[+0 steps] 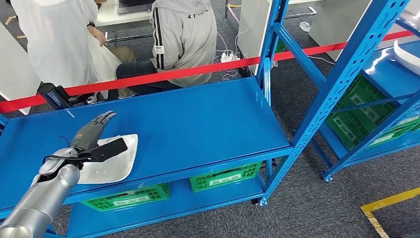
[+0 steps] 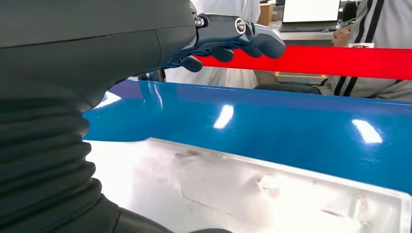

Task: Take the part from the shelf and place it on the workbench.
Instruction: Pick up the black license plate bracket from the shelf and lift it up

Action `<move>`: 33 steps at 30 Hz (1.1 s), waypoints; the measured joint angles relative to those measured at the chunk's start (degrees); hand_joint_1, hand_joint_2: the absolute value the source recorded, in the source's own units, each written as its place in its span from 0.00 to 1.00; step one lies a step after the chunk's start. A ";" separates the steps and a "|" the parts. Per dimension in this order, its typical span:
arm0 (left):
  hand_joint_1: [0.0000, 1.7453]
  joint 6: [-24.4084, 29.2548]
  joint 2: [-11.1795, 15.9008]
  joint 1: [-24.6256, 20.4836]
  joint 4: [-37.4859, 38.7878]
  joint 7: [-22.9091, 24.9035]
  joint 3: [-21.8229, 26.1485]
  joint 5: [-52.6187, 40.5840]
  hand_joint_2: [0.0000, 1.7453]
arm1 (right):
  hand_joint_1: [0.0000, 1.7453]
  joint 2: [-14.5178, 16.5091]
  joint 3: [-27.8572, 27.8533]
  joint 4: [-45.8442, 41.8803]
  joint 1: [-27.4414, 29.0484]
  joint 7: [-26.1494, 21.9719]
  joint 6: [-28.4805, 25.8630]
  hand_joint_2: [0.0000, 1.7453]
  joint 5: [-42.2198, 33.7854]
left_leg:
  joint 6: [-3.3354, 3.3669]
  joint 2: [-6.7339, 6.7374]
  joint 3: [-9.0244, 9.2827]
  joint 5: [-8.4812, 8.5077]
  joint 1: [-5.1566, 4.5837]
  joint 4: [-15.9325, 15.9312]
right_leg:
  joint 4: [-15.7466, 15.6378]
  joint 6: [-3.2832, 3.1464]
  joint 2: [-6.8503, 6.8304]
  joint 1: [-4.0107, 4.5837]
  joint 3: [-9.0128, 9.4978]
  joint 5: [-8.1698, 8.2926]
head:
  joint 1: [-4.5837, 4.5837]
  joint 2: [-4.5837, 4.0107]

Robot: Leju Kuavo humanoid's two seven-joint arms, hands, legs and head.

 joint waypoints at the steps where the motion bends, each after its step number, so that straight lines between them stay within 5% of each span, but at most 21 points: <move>1: 0.00 0.03 0.00 0.01 0.07 0.10 -0.07 0.01 1.00 | 0.00 0.00 -0.04 0.00 0.00 -0.02 0.04 0.00 0.01 | 0.00 0.00 0.00 0.00 0.00 0.00 | 0.00 0.00 0.00 0.00 0.00 0.00 | 0.00 0.00; 27: 0.01 -0.64 0.00 -0.46 1.92 1.06 -2.29 -0.26 1.00 | 0.00 -0.02 -0.72 0.00 0.01 0.08 -0.31 0.00 0.17 | 0.00 0.00 0.00 0.00 0.00 0.00 | 0.00 0.00 0.00 0.00 0.01 0.00 | 0.00 0.00; 28: 0.07 -1.08 0.00 -0.61 2.25 1.06 -2.58 -0.37 1.00 | 0.00 -0.02 -0.73 0.00 0.02 0.08 -0.41 0.00 0.21 | 0.00 0.00 0.00 0.00 0.00 0.00 | 0.00 0.00 0.00 0.00 0.01 0.00 | 0.00 0.00; 32: 1.00 -4.68 0.46 -1.05 3.19 1.41 -4.27 -0.77 1.00 | 0.00 -0.05 -0.74 0.00 0.04 0.07 -0.63 0.00 0.70 | 0.00 0.00 0.00 0.00 0.00 0.00 | 0.00 0.00 0.00 0.00 0.01 0.00 | 0.00 0.00; 33: 1.00 -5.06 0.61 -1.05 3.17 1.44 -4.37 -0.77 1.00 | 0.00 -0.07 -0.74 0.00 0.05 0.07 -0.63 0.00 0.79 | 0.00 0.00 0.00 0.00 0.00 0.00 | 0.00 0.00 0.00 0.00 0.01 0.00 | 0.00 0.00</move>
